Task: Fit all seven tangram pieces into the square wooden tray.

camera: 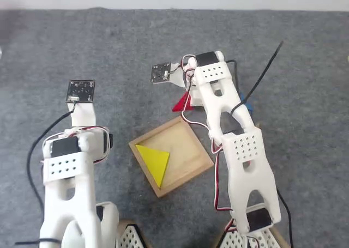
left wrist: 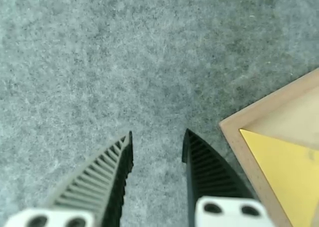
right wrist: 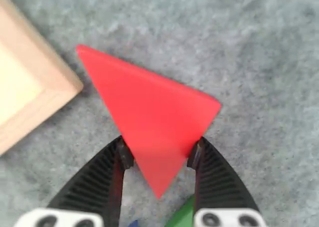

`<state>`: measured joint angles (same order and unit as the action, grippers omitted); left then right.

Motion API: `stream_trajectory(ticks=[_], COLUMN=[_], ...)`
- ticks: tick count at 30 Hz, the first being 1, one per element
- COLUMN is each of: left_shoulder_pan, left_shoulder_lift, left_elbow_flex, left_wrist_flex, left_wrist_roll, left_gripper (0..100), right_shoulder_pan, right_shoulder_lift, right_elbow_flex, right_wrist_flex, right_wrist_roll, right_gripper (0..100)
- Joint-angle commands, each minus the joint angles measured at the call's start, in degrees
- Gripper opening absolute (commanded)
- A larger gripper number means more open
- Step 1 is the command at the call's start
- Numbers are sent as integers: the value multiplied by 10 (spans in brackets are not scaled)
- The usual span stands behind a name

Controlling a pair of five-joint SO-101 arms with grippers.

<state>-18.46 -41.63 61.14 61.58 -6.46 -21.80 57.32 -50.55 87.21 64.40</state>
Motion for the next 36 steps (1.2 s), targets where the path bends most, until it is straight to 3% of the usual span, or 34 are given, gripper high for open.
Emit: stream_trajectory(ticks=[1, 10, 18, 25, 31, 36], left_shoulder_pan=[2, 3, 3, 3, 3, 3], left_shoulder_lift=[-18, -17, -17, -17, -17, -17], left_elbow_flex=[-3, -3, -3, -3, -3, -3], left_wrist_flex=[-6, -8, -9, -9, -9, -9], left_wrist_roll=[4, 4, 4, 4, 4, 4], left_gripper=[166, 166, 166, 166, 166, 166], right_shoulder_pan=[-10, -14, -51, -57, -69, -70], right_shoulder_lift=[7, 13, 20, 63, 83, 82], right_elbow_flex=[-53, -180, -185, -186, -187, -187], right_wrist_flex=[34, 145, 146, 113, 98, 83], right_wrist_roll=[-26, 12, 31, 51, 81, 81], right_gripper=[72, 96, 336, 315, 386, 388])
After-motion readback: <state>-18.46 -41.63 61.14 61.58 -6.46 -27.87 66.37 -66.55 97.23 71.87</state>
